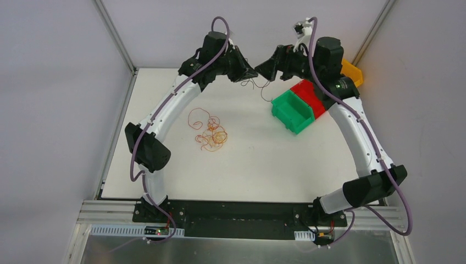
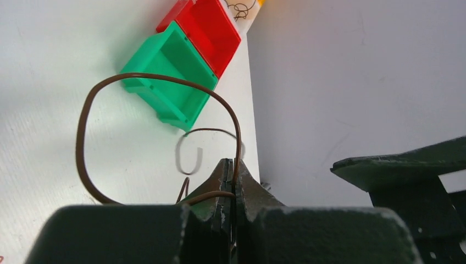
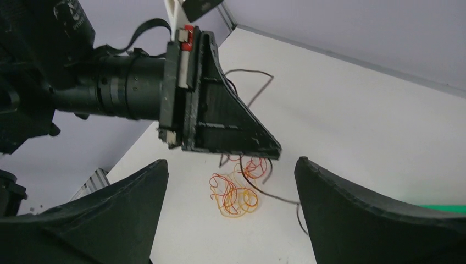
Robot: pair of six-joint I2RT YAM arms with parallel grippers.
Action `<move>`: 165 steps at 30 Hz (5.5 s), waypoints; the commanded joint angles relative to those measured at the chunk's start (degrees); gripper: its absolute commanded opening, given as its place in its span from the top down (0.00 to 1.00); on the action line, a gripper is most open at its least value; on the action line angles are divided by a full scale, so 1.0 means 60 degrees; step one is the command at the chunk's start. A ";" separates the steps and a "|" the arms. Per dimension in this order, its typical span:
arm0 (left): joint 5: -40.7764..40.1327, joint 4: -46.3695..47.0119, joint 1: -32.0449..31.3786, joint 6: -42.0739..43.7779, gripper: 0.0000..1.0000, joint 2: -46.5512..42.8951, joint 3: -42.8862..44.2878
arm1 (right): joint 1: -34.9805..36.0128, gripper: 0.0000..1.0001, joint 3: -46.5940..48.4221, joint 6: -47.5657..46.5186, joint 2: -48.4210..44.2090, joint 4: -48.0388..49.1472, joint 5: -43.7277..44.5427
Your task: Untangle the cables
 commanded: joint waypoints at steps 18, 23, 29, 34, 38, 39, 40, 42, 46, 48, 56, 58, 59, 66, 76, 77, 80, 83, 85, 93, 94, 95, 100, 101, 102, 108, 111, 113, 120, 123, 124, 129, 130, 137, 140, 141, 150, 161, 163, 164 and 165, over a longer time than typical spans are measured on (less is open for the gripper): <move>-0.1400 0.0457 -0.0036 -0.2077 1.00 -0.0756 -0.0285 | 0.1720 0.22 -0.0254 -0.0313 0.1063 0.1592 0.1618; -0.1182 0.0692 -0.0032 -0.2222 1.00 -0.0822 -0.0481 | 0.1898 0.33 -0.0077 -0.0562 0.1295 0.1882 0.2175; -0.1055 0.0944 -0.0032 -0.2424 1.00 -0.0974 -0.0722 | 0.1938 0.58 0.0054 -0.0689 0.1604 0.2348 0.2536; -0.1049 0.0998 0.0041 -0.2446 1.00 -0.1158 -0.1026 | 0.1873 1.00 0.0242 -0.0864 0.1624 0.2509 0.2214; -0.0898 0.1017 0.0500 -0.2198 1.00 -0.1419 -0.1672 | 0.1393 1.00 0.0034 -0.0466 0.1195 0.2976 0.1411; -0.0743 0.1024 0.0620 -0.2106 1.00 -0.1454 -0.1886 | 0.1286 1.00 0.0044 -0.0416 0.1104 0.3067 0.1314; -0.0560 0.1032 0.0720 -0.2138 1.00 -0.1465 -0.2094 | 0.1225 1.00 0.0078 -0.0411 0.1008 0.3089 0.1270; -0.0076 0.1384 0.0824 -0.2549 1.00 -0.1396 -0.2515 | 0.1123 1.00 0.0238 -0.0397 0.1005 0.3602 0.1167; 0.1057 0.3228 0.0846 -0.3230 0.69 -0.1015 -0.2968 | 0.1081 1.00 0.0973 -0.0413 0.1384 0.3940 0.0915; 0.1222 0.3418 0.0908 -0.2935 0.50 -0.1049 -0.2879 | 0.0833 1.00 0.1375 -0.0397 0.1467 0.3658 0.0680; 0.1181 0.2901 0.2328 0.0973 0.11 -0.2313 -0.3394 | -0.1636 1.00 0.0761 0.0088 0.0629 0.1222 -0.1049; 0.1055 0.2689 0.2384 0.1875 0.05 -0.2641 -0.3703 | -0.2403 1.00 0.0477 0.0054 0.0512 0.0991 -0.1157; 0.1038 0.2668 0.2377 0.2161 0.01 -0.2796 -0.3888 | -0.2810 1.00 0.0332 0.0019 0.0487 0.0973 -0.1183; 0.1404 0.2512 0.2385 0.2732 0.01 -0.2983 -0.4463 | -0.4801 1.00 0.0655 -0.1453 0.1521 0.0122 -0.1285; 0.1269 0.2136 0.2385 0.3132 0.01 -0.3064 -0.4672 | -0.6039 1.00 0.2663 -0.4767 0.4266 -0.2036 0.0331; 0.1207 0.2094 0.2385 0.3162 0.01 -0.3092 -0.4702 | -0.6123 1.00 0.2910 -0.4844 0.4568 -0.2034 0.0376; 0.1093 0.1977 0.2385 0.3366 0.01 -0.3139 -0.4741 | -0.6193 1.00 0.3648 -0.5223 0.5523 -0.2039 0.0539; 0.1063 0.1795 0.2385 0.3510 0.01 -0.3125 -0.4731 | -0.6215 1.00 0.4829 -0.5225 0.6541 -0.2276 0.0142; 0.1054 0.1693 0.2399 0.3571 0.01 -0.3113 -0.4713 | -0.6219 1.00 0.5525 -0.5174 0.7215 -0.2460 -0.0065; 0.0926 0.1340 0.2450 0.3826 0.01 -0.3090 -0.4697 | -0.6083 1.00 0.6968 -0.4981 0.9085 -0.1743 -0.0486; 0.0910 0.1313 0.2461 0.3840 0.01 -0.3081 -0.4708 | -0.6043 1.00 0.7025 -0.4991 0.9215 -0.1589 -0.0551; 0.0906 0.1293 0.2471 0.3855 0.01 -0.3072 -0.4721 | -0.5999 1.00 0.7021 -0.4980 0.9304 -0.1407 -0.0653; 0.0947 0.1220 0.2487 0.3907 0.01 -0.2909 -0.4683 | -0.5754 1.00 0.6763 -0.4588 0.9574 -0.0080 -0.0818; 0.0948 0.1202 0.2487 0.3900 0.01 -0.2871 -0.4672 | -0.5707 1.00 0.6779 -0.4494 0.9660 0.0159 -0.0831; 0.0953 0.1180 0.2487 0.3893 0.01 -0.2817 -0.4638 | -0.5655 1.00 0.6805 -0.4416 0.9746 0.0315 -0.0853; 0.0965 0.1075 0.2528 0.3928 0.01 -0.2624 -0.4505 | -0.5443 1.00 0.6892 -0.4165 1.0117 0.0703 -0.0736; 0.0962 0.1026 0.2557 0.3947 0.01 -0.2626 -0.4542 | -0.5524 1.00 0.6526 -0.4150 1.0031 0.0686 -0.0621; 0.0964 0.0997 0.2561 0.3951 0.01 -0.2672 -0.4596 | -0.5617 1.00 0.6188 -0.4086 0.9886 0.0641 -0.0589; 0.1080 0.0898 0.2585 0.3981 0.01 -0.2621 -0.4638 | -0.5776 1.00 0.5142 -0.4457 0.9299 -0.0249 0.0072; 0.1154 0.0676 0.2590 0.4140 0.01 -0.2512 -0.4424 | -0.5793 0.80 0.5089 -0.4407 0.9054 -0.0342 -0.0023; 0.1133 0.0626 0.2590 0.4185 0.01 -0.2507 -0.4376 | -0.5783 0.75 0.5114 -0.4286 0.8960 -0.0283 -0.0087; 0.0955 0.0459 0.2604 0.4382 0.01 -0.2506 -0.4288 | -0.5774 0.57 0.5164 -0.3434 0.8253 0.0499 -0.0068; 0.0961 0.0454 0.2628 0.4419 0.01 -0.2519 -0.4287 | -0.5771 0.49 0.5188 -0.3267 0.8085 0.0701 -0.0036; 0.1137 0.0321 0.3313 0.4455 0.01 -0.2354 -0.4262 | -0.5777 0.21 0.5799 -0.2683 0.7065 0.0621 -0.0355; 0.1915 0.0236 0.4015 0.4673 0.01 -0.2265 -0.4537 | -0.5590 0.17 0.5818 -0.3142 0.6371 -0.0491 -0.0669; 0.2392 0.0223 0.4251 0.4891 0.01 -0.2276 -0.4701 | -0.5444 0.17 0.5804 -0.3548 0.6096 -0.1162 -0.0761; 0.4847 -0.0101 0.4963 0.5767 0.10 -0.2316 -0.7000 | -0.2194 0.19 0.2298 -0.3373 0.3898 -0.5015 -0.1557; 0.6102 -0.0410 0.4827 0.6505 0.54 -0.1283 -0.7881 | 0.1459 0.38 -0.0576 -0.1728 0.4713 -0.2894 -0.2100; 0.6104 -0.0369 0.4647 0.6833 0.48 -0.1289 -0.7842 | 0.1670 0.42 -0.0523 -0.1689 0.5214 -0.2487 -0.1990; 0.6106 -0.0355 0.4526 0.6996 0.43 -0.1290 -0.7822 | 0.1751 0.44 -0.0465 -0.1637 0.5451 -0.2267 -0.1950; 0.6075 -0.0353 0.4403 0.7111 0.40 -0.1270 -0.7818 | 0.1816 0.45 -0.0370 -0.1534 0.5673 -0.2043 -0.1906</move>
